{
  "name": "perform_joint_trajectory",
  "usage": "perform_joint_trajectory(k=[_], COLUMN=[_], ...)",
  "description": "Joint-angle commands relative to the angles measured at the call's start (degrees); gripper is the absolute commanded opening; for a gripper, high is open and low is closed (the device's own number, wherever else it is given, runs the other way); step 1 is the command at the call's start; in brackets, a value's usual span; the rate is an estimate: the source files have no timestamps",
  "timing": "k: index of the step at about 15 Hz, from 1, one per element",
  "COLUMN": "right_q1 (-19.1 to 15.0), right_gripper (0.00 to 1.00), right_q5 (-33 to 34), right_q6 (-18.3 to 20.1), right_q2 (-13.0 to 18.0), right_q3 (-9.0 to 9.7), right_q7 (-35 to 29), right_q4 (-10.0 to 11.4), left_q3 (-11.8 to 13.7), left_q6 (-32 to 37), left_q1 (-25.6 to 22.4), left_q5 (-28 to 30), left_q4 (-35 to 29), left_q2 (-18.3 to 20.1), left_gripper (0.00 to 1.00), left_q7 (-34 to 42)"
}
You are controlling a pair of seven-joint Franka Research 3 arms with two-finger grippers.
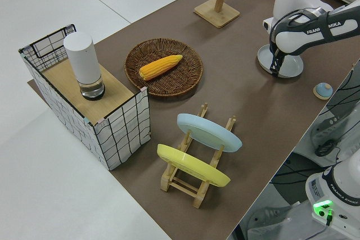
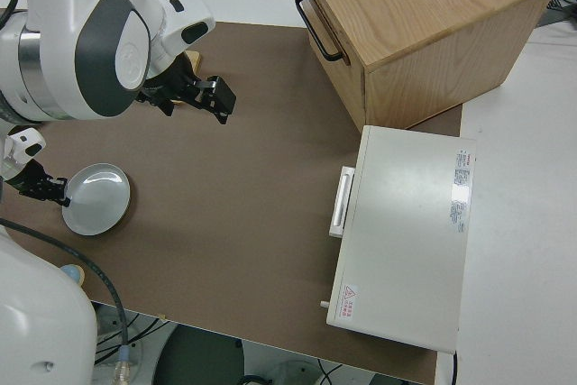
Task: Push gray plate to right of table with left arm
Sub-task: 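Push the gray plate with the left gripper away from the basket, then keep pushing the gray plate with the left gripper toward the toaster oven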
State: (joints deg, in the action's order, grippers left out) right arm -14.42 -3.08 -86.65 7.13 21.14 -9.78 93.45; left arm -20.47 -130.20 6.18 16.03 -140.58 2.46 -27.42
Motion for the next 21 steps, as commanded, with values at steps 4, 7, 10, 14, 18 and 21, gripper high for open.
perform_joint_trajectory(k=[4,7,10,14,18,21], right_q1=[-1.4,-1.4,-1.4,-1.4,-1.4,-1.4], right_gripper=[0.996,0.996,0.996,0.996,0.996,0.996], right_q5=[-1.23,-1.23,-1.23,-1.23,-1.23,-1.23], right_q6=[-0.01,-0.01,-0.01,-0.01,-0.01,-0.01], right_q2=[1.57,1.57,1.57,1.57,1.57,1.57], right_q3=[0.83,0.83,0.83,0.83,0.83,0.83], right_q7=[-0.59,-0.67,-0.59,-0.59,-0.59,-0.59], right_q4=[1.56,1.56,1.56,1.56,1.56,1.56], left_q3=[-0.71,-0.71,-0.71,-0.71,-0.71,-0.8], left_q6=[-6.38,-9.02,-11.47,-15.78,-18.42,-20.36], left_q1=[7.0,9.28,11.05,13.24,14.39,15.62], left_q5=[5.14,5.15,5.23,5.24,5.24,5.24], left_q4=[-0.92,-0.83,-0.57,-0.39,0.13,1.1], left_q2=[-1.05,-2.28,-3.42,-5.26,-6.23,-7.99], left_gripper=[0.0,0.0,0.0,0.0,0.0,0.0], left_q7=[-7.11,-10.45,-13.27,-16.43,-17.14,-19.69])
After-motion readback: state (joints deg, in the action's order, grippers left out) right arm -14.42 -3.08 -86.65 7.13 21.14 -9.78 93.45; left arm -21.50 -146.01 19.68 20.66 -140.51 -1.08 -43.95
